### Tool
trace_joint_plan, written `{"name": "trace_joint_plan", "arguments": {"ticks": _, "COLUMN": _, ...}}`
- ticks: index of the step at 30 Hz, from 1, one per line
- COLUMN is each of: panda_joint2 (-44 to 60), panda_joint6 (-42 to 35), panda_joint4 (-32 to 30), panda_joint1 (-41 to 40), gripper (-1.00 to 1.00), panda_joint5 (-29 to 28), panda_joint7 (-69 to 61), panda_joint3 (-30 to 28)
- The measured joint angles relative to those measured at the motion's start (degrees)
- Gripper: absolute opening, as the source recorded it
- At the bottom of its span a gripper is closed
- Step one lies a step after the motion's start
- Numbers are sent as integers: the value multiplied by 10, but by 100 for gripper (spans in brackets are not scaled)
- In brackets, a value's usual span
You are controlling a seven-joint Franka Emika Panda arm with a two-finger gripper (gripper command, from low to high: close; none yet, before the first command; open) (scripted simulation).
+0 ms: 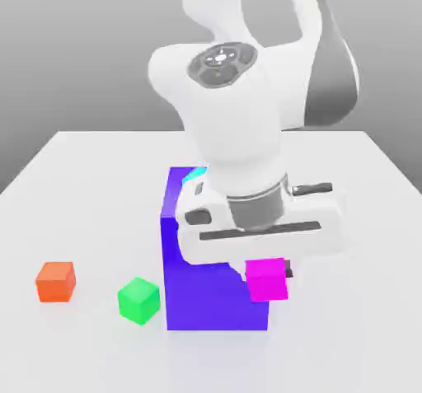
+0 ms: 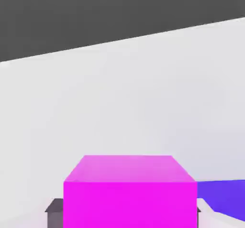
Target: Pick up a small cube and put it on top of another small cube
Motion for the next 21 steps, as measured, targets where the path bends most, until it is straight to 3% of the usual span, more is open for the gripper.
{"name": "trace_joint_plan", "arguments": {"ticks": 16, "panda_joint2": -75, "panda_joint6": -6, "panda_joint4": -56, "panda_joint1": -147, "gripper": -100, "panda_joint5": -53, "panda_joint7": 395, "panda_joint3": -69}}
{"name": "trace_joint_plan", "arguments": {"ticks": 21, "panda_joint2": -88, "panda_joint6": 58, "panda_joint4": -113, "panda_joint1": -173, "gripper": -100, "panda_joint5": -110, "panda_joint7": 526, "panda_joint3": -57}}
